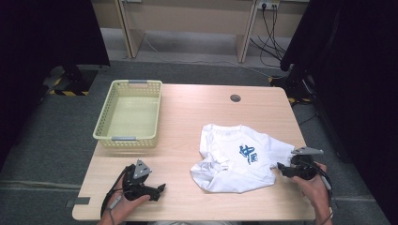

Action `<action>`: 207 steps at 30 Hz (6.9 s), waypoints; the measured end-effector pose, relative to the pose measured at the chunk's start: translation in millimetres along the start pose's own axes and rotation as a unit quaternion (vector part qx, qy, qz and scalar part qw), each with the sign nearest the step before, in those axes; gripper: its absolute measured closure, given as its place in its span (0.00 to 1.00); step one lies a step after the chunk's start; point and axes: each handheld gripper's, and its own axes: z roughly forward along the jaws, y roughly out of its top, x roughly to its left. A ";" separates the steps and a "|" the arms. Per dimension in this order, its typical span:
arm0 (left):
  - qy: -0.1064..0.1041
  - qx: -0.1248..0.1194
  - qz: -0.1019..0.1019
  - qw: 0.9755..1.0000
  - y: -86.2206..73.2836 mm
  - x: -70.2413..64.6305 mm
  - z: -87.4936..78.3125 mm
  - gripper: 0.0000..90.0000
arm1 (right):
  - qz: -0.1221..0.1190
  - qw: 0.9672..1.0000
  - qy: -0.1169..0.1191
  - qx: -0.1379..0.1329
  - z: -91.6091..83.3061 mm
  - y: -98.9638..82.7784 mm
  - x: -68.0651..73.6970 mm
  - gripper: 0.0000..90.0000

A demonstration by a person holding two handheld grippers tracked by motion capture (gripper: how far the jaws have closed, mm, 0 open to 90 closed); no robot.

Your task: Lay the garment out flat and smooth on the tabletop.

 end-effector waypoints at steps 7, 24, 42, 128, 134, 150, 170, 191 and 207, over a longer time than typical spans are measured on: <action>0.000 0.000 0.000 1.000 0.0 0.0 0.0 0.00 | -0.003 1.000 0.003 -0.028 -2.5 7.3 5.1 0.43; -0.022 -0.035 0.019 0.999 29.0 -19.3 9.9 0.05 | -0.022 0.998 0.030 -0.049 -0.9 17.5 36.6 0.39; -0.100 -0.040 0.028 0.994 78.8 -39.8 56.8 0.12 | -0.088 0.989 0.113 -0.040 11.9 12.1 96.6 0.40; -0.010 -0.077 -0.001 0.997 52.2 29.5 24.0 0.72 | -0.085 0.987 0.127 -0.047 12.6 9.0 97.4 0.40; -0.008 -0.069 -0.012 0.998 70.9 19.0 43.8 0.46 | -0.085 0.987 0.127 -0.048 12.6 8.6 97.3 0.40; 0.015 -0.021 0.028 0.999 66.1 -3.3 57.0 0.37 | -0.090 0.987 0.130 -0.042 9.7 6.1 91.3 0.40; -0.026 -0.002 -0.001 1.000 95.3 5.2 82.0 0.43 | -0.092 0.986 0.132 -0.041 9.5 5.9 90.3 0.40; -0.062 -0.057 0.062 0.995 116.9 -25.5 71.3 0.83 | -0.094 0.986 0.134 -0.043 9.5 5.4 89.8 0.40; -0.070 -0.021 0.042 0.996 115.3 -21.7 85.5 0.94 | -0.093 0.986 0.132 -0.043 9.4 5.2 90.2 0.40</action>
